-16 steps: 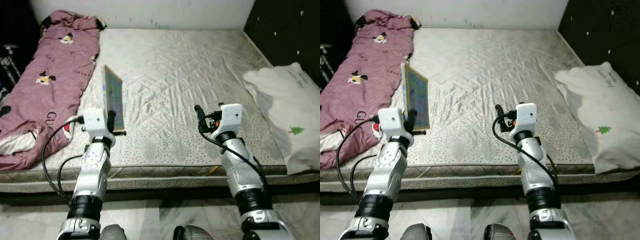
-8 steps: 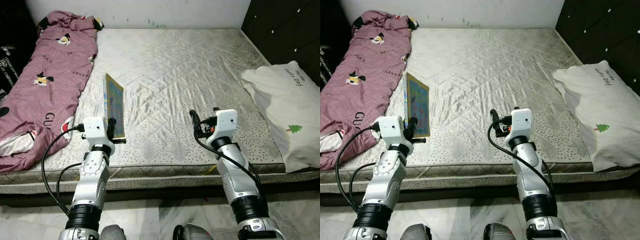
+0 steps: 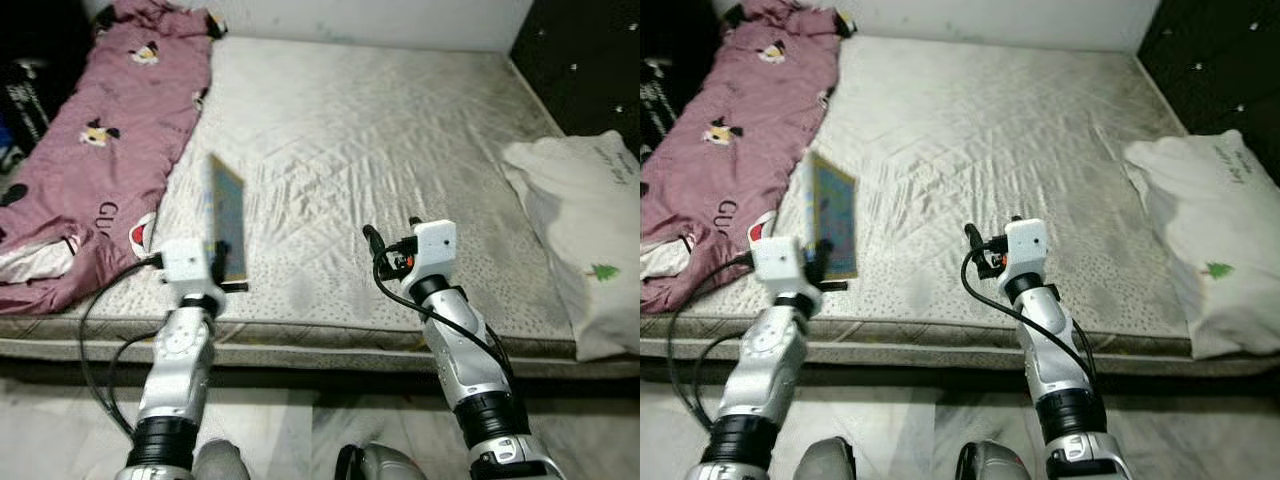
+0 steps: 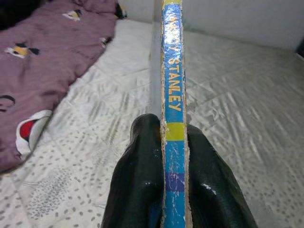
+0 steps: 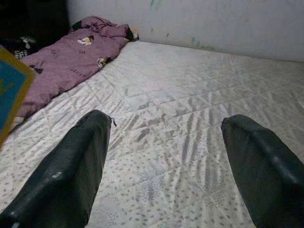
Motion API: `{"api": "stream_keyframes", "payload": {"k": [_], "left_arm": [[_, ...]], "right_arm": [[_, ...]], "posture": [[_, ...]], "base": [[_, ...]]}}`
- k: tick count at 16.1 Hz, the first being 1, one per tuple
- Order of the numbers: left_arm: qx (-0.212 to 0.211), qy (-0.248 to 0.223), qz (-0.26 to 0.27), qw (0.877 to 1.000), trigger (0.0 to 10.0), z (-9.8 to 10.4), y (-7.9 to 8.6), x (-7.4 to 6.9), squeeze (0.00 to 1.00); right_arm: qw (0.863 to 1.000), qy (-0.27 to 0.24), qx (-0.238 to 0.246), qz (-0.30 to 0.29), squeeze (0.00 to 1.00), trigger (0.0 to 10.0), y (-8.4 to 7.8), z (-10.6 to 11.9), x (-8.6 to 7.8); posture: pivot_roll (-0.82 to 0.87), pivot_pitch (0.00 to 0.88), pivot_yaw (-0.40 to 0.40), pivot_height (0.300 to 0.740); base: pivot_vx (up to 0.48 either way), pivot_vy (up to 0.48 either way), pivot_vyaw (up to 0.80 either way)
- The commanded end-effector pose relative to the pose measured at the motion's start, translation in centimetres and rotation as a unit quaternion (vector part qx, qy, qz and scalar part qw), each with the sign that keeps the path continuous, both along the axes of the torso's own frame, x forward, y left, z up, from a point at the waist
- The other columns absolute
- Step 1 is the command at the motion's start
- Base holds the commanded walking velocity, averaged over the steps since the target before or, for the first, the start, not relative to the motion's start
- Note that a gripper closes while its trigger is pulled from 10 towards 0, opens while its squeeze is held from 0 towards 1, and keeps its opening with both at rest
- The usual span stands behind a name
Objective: Clean up the room
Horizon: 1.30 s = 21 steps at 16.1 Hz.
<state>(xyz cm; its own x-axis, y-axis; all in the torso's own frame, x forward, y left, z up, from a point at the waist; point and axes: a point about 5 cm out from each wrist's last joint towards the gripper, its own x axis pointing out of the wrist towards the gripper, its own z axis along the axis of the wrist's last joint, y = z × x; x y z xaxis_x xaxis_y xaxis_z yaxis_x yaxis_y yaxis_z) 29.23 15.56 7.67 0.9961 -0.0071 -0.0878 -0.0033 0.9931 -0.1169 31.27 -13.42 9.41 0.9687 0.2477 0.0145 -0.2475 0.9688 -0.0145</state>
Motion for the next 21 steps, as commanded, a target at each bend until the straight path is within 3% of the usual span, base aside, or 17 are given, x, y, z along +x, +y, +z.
{"api": "stream_keyframes", "payload": {"k": [1, 12, 21], "left_arm": [[-0.007, -0.030, -0.021, 0.999, 10.0, 1.5, -1.3, 0.6, 0.00], [-0.014, -0.030, -0.027, 0.999, 10.0, 1.5, -1.7, 0.6, 0.00], [-0.039, -0.058, -0.045, 0.997, 10.0, 2.4, -1.9, 0.6, 0.00]], "right_arm": [[1.000, -0.006, -0.006, -0.013, 0.00, 10.0, -0.9, 0.4, 0.1], [1.000, -0.001, -0.005, 0.000, 0.00, 10.0, 0.0, 0.1, -0.1], [1.000, -0.002, -0.006, 0.002, 0.00, 10.0, 0.2, 0.2, 0.1]], "posture": [[0.00, 0.104, -0.046, 0.740], [0.01, 0.099, -0.050, 0.740], [0.02, 0.110, -0.057, 0.740]], "base": [[0.000, -0.277, 0.00], [0.000, -0.298, 0.00], [0.055, 0.000, 0.00]]}}
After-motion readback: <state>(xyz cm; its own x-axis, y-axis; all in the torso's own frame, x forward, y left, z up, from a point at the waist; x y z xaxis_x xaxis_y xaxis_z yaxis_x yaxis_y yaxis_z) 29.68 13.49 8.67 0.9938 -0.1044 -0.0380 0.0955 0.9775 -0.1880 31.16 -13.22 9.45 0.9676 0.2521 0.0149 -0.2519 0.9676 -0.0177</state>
